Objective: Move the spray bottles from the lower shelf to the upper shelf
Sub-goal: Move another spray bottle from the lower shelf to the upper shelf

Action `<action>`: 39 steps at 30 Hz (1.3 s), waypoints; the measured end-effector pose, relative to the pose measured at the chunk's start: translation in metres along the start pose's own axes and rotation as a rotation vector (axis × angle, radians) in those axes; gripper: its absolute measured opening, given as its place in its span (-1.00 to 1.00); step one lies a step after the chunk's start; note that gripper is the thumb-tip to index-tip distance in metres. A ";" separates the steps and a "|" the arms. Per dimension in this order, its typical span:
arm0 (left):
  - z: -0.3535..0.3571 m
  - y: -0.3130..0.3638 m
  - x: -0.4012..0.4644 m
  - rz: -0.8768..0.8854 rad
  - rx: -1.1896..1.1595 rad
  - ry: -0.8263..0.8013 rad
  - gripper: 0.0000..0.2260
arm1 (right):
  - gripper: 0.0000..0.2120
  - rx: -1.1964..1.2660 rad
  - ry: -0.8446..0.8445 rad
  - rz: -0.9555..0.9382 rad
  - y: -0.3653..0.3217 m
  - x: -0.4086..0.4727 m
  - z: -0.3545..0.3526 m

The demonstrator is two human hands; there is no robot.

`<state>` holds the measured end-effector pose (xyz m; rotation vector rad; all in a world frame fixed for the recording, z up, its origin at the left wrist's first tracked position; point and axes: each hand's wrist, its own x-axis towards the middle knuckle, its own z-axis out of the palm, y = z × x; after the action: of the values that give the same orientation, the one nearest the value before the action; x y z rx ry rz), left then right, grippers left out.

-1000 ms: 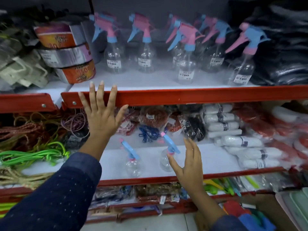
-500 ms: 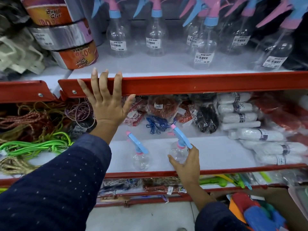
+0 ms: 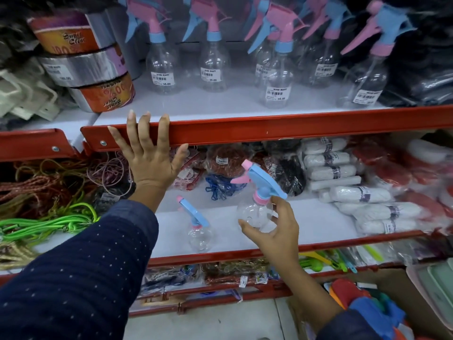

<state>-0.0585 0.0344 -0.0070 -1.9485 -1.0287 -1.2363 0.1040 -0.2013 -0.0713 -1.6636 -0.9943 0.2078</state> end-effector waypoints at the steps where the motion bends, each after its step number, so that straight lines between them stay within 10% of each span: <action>1: -0.001 0.000 0.001 -0.003 0.004 -0.007 -0.48 | -0.37 0.021 0.010 -0.027 -0.010 0.003 -0.006; 20: -0.008 0.002 0.005 -0.005 0.016 -0.004 -0.47 | -0.42 0.097 -0.082 -0.275 -0.179 0.139 -0.043; 39: -0.005 0.002 0.006 -0.010 -0.004 0.031 -0.48 | -0.31 -0.170 -0.221 -0.148 -0.170 0.214 0.037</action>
<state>-0.0572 0.0310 0.0001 -1.9234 -1.0225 -1.2714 0.1315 -0.0241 0.1381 -1.7378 -1.3277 0.2164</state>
